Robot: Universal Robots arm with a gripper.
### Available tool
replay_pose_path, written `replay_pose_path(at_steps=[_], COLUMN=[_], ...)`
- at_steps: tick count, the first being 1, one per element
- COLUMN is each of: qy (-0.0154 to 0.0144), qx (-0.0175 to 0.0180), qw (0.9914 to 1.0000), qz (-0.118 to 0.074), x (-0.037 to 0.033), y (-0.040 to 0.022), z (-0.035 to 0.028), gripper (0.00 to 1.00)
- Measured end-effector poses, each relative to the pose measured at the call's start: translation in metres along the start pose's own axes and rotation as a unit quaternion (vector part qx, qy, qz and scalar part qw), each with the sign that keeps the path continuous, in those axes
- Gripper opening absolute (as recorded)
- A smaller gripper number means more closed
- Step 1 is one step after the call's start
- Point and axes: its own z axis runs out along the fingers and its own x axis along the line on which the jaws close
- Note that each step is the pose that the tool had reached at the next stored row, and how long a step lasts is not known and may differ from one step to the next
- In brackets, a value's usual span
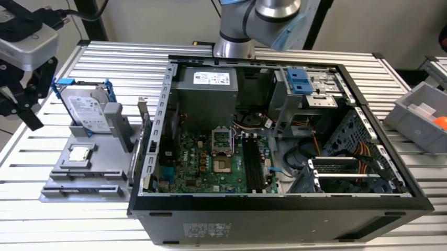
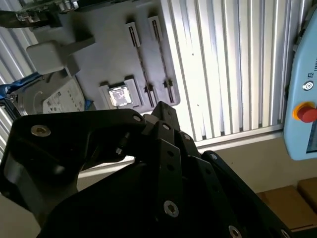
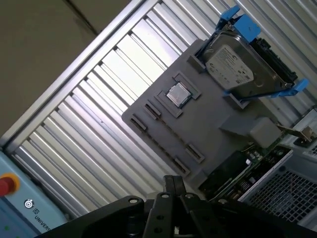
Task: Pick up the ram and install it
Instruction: 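Pick up the ram and move it above insertion slot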
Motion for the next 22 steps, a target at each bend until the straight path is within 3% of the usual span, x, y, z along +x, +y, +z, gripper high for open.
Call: replay_pose_path(at_steps=[12, 22], qy=[-0.0001, -0.0001], qx=[-0.0003, -0.0005], qw=[0.99905, 0.99724], qz=[-0.044, -0.074], x=[-0.0001, -0.0004], y=[0.0001, 0.0004], z=[0.0, 0.0], gripper=[0.0, 0.0])
